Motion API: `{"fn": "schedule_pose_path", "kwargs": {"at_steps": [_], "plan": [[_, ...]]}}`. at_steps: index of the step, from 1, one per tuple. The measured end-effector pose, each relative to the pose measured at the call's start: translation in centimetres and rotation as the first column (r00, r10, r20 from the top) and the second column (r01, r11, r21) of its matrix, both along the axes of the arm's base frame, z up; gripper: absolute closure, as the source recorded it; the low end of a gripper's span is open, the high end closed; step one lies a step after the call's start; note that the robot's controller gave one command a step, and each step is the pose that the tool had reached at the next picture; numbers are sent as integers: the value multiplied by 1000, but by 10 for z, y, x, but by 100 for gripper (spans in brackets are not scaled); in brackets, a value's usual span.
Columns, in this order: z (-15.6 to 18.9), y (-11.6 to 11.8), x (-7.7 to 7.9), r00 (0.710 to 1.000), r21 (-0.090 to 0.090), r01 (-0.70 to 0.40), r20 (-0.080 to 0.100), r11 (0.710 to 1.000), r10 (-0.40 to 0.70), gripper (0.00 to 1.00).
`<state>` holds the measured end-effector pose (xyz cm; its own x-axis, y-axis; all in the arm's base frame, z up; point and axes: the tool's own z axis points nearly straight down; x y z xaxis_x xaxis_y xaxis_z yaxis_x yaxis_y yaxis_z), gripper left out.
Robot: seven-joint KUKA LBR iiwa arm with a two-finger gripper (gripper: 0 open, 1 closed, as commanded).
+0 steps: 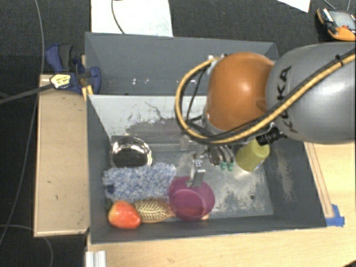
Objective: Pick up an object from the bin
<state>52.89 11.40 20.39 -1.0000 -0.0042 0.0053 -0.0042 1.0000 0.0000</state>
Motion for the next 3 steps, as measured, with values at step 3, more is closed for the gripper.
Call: {"fn": "schedule_pose_path", "kwargs": {"at_steps": [3], "plan": [[-76,102,41,990,1,-140,22,990,140,0]]}}
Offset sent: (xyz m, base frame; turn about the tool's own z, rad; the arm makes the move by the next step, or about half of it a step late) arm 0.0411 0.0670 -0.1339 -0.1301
